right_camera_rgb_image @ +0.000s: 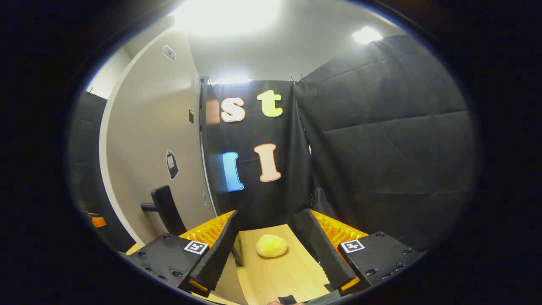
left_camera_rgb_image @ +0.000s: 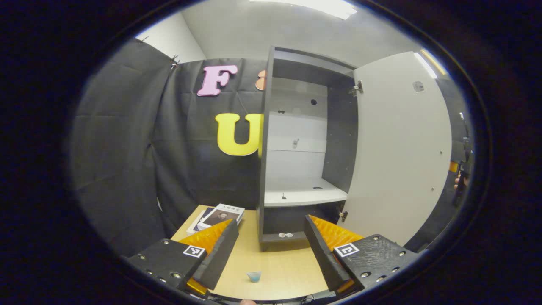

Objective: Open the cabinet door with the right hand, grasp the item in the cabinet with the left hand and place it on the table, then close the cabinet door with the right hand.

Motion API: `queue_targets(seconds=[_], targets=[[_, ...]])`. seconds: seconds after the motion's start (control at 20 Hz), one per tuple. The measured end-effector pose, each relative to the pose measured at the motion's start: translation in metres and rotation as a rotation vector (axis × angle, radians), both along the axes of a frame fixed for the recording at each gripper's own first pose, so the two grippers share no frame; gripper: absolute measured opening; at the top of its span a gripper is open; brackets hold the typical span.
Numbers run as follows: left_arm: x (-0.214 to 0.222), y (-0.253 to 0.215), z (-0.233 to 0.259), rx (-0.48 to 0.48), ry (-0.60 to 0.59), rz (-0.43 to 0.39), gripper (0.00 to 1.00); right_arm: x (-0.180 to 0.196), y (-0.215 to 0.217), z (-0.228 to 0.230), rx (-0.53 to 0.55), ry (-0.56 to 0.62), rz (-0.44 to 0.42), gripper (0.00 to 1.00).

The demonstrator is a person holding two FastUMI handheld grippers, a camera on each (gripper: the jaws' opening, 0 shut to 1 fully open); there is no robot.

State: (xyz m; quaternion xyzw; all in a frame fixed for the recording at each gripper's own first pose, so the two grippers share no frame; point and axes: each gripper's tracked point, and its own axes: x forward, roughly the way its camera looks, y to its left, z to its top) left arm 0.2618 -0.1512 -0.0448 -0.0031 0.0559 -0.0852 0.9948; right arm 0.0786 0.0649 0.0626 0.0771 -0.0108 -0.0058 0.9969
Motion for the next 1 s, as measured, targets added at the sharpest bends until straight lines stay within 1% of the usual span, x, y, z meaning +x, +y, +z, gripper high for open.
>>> queue_targets(seconds=[0.05, 0.2, 0.3, 0.5, 0.6, 0.7, 0.9, 1.0], targets=[[0.002, 0.003, -0.001, -0.004, 0.002, 0.021, 0.93, 0.000, 0.006, 0.003, 0.003, -0.004, 0.016, 0.98], [0.001, 0.004, -0.008, -0.032, 0.034, 0.037, 0.93, -0.001, 0.016, 0.003, -0.001, 0.008, 0.054, 0.98], [0.000, 0.005, -0.009, -0.040, 0.041, 0.041, 0.94, -0.001, 0.017, 0.004, -0.010, 0.009, 0.054, 0.98], [0.000, 0.006, -0.011, -0.041, 0.047, 0.057, 0.93, -0.002, 0.024, 0.002, 0.003, 0.012, 0.063, 0.97], [0.000, 0.007, -0.010, -0.044, 0.050, 0.060, 0.94, -0.003, 0.028, 0.004, -0.011, 0.013, 0.068, 0.98], [-0.001, 0.008, -0.012, -0.037, 0.052, 0.065, 0.93, -0.005, 0.035, 0.005, -0.032, 0.013, 0.078, 0.97], [0.000, 0.008, -0.012, -0.041, 0.054, 0.064, 0.93, -0.010, 0.062, 0.005, -0.032, 0.021, 0.140, 0.97], [0.000, 0.010, -0.014, -0.026, 0.058, 0.075, 0.93, -0.013, 0.077, 0.006, -0.024, 0.017, 0.172, 0.98]])
